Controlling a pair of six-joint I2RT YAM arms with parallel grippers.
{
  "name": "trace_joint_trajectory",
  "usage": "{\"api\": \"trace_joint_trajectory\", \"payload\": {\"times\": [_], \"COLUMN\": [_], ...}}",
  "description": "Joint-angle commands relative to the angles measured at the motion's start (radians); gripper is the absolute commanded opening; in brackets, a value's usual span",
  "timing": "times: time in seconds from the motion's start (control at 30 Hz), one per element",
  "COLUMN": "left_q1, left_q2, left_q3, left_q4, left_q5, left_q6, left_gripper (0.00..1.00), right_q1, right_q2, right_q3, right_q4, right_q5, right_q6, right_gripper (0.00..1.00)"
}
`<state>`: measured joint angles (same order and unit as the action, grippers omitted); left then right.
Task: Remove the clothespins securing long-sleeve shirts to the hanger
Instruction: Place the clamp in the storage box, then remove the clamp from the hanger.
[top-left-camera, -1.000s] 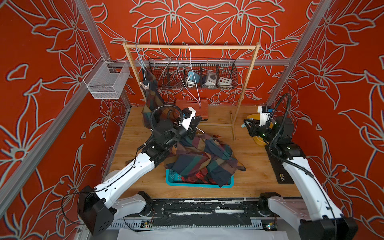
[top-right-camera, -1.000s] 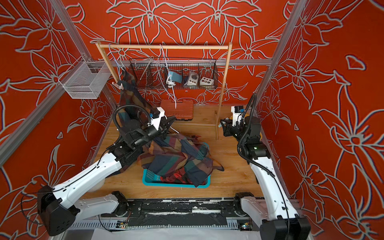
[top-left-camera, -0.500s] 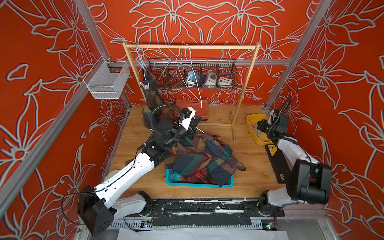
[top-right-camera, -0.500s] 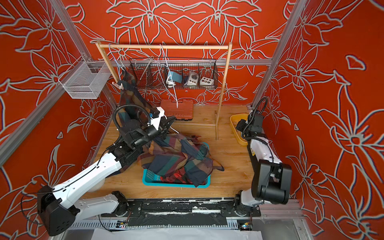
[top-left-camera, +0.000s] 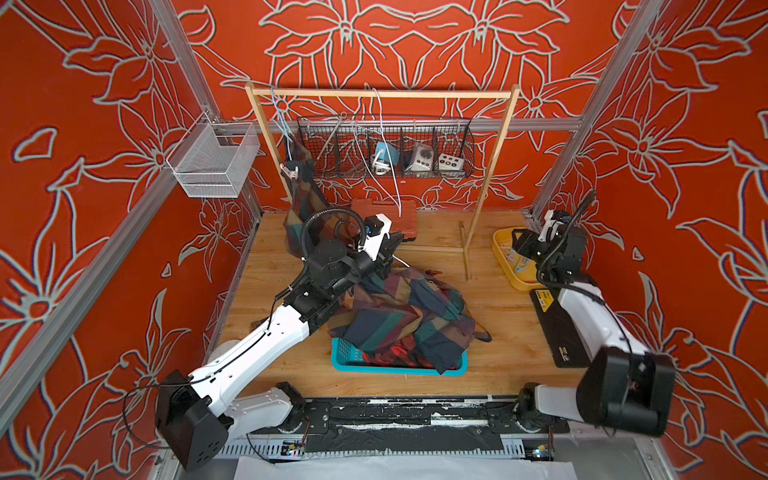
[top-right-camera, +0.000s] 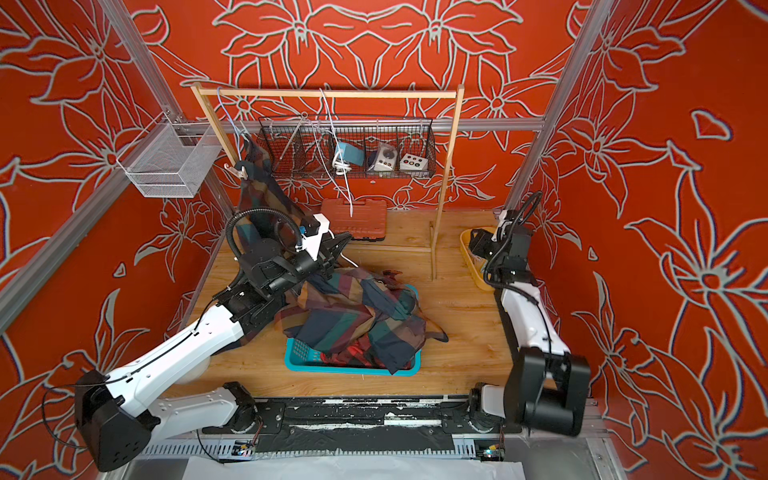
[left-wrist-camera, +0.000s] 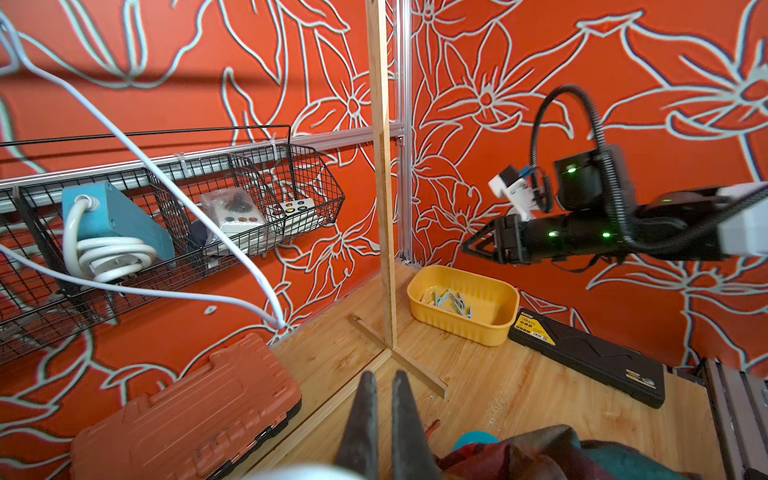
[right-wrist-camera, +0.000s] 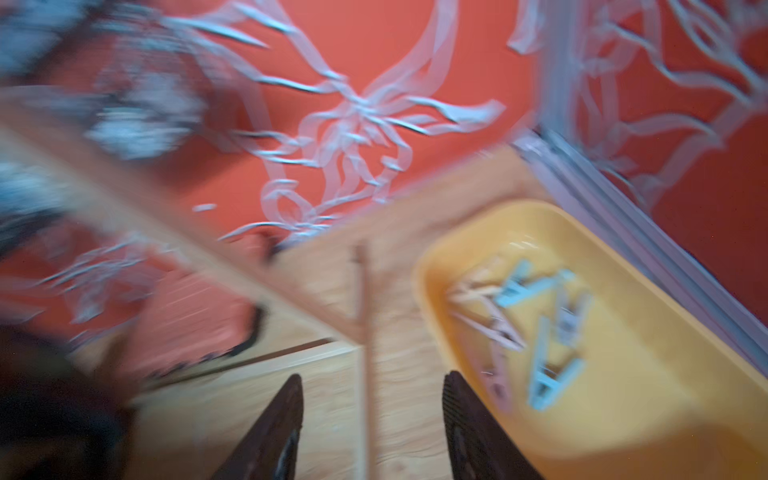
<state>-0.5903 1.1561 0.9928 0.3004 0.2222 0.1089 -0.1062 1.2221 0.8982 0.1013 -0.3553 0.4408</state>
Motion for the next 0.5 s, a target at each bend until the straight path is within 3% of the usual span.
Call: {"api": "trace_joint_trajectory", "payload": {"times": [0.0,0.07,0.13,0.23,0.33,0.47], "left_q1": [0.004,0.004,0.004,0.004,0.004,0.004], "left_q2": [0.017,0.020,0.022,0.024,0.022,0.023], "left_q3": [0.020,0.018,0.021,0.033,0.043,0.049], "left_q4": [0.016,0.018,0.018,0.003,-0.006,-0.008], "left_q5": [0.005,0.006,0.003,-0.008,-0.011,0.002], "left_q6": [-0.006,-0.008,-0.006,0.002,0.006,-0.002], "left_gripper": [0.00,0.00,0.00,0.00,0.00,0.00], "right_q1": [0.115,0.206,0.296,0.391,0.545,0.691], "right_q2": [-0.172,-0.273,-0.351,-0.388,-0.360,-0.315], "right_q3": [-0.076,-0.072,-0.038,0.013,0.077,0.059], "right_q4": [0.081,0.010,-0.117,-0.204,-0.374,-0.383], "right_q5": [-0.295,-0.411,-0.442,-0.508,-0.399,-0.256], "right_q6": [-0.087,-0.193,-0.326,-0.385,-0.514,-0.545], "right_gripper": [0.54,0.54,0.53,0.53,0.53,0.53]}}
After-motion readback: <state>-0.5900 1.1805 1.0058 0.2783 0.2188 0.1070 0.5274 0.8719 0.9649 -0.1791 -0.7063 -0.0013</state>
